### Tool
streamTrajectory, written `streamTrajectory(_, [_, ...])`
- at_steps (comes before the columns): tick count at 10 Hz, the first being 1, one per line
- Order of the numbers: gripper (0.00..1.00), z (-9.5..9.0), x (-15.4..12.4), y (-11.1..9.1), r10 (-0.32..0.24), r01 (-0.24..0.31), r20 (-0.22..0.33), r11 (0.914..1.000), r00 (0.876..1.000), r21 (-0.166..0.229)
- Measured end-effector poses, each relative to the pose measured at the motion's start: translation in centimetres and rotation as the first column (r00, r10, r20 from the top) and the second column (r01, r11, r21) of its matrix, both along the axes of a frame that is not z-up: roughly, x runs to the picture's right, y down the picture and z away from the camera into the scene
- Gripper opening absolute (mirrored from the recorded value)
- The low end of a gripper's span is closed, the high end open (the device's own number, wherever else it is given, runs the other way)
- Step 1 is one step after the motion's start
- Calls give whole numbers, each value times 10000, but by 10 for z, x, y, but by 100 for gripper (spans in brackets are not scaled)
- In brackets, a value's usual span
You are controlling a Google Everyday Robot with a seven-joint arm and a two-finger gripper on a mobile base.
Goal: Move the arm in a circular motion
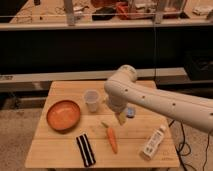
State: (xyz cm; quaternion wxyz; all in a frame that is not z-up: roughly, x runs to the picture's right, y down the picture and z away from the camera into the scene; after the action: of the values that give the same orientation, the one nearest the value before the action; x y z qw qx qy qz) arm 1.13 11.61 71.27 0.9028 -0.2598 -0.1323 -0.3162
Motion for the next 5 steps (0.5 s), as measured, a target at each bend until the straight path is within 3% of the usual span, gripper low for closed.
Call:
streamTrajectory(3, [80, 43, -69, -38, -1030, 1035, 386, 9946, 9939, -102])
streamTrajectory(5, [80, 78, -87, -68, -1240, 1248, 399, 9920, 9915, -180])
